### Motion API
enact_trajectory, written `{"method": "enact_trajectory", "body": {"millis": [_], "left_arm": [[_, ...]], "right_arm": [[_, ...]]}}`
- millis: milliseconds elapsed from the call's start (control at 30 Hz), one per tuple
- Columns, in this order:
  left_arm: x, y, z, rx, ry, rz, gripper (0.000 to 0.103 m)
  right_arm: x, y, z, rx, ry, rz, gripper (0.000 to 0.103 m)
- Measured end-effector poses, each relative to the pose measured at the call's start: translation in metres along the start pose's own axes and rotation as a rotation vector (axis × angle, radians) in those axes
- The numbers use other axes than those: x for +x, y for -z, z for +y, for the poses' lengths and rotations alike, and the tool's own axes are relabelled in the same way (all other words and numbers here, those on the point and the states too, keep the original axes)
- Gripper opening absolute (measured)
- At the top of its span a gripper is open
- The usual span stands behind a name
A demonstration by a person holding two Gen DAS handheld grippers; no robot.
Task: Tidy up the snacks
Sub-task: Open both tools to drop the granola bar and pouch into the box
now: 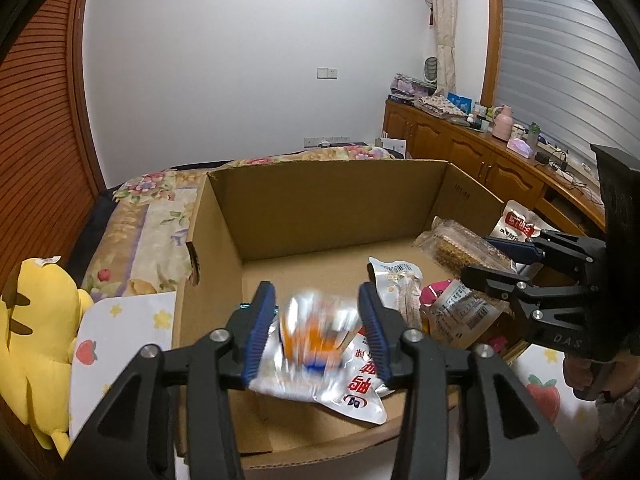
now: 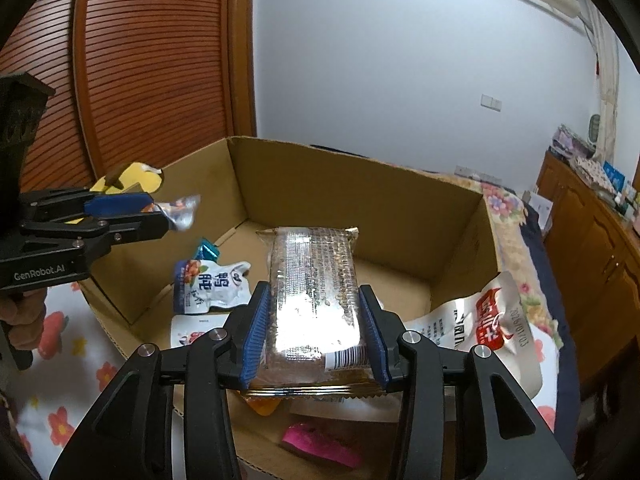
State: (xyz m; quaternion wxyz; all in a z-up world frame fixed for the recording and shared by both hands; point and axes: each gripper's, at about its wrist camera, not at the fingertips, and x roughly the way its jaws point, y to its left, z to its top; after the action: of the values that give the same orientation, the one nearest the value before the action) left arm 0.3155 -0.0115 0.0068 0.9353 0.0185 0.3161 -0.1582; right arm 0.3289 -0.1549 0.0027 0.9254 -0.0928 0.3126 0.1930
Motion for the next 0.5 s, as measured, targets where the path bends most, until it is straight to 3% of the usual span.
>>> {"method": "enact_trajectory", "body": {"millis": [267, 500], "left_arm": [[-0.014, 0.006, -0.005, 0.002, -0.017, -0.005, 0.059], [-0.045, 0.018, -0.017, 0.025, -0.038, -0.049, 0.083]], "right_arm": [[-0.014, 0.004, 0.006, -0.003, 0.001, -0.019, 0.046], [-0.057, 0.012, 0.022, -0.015, -0.006, -0.069, 0.046]]}}
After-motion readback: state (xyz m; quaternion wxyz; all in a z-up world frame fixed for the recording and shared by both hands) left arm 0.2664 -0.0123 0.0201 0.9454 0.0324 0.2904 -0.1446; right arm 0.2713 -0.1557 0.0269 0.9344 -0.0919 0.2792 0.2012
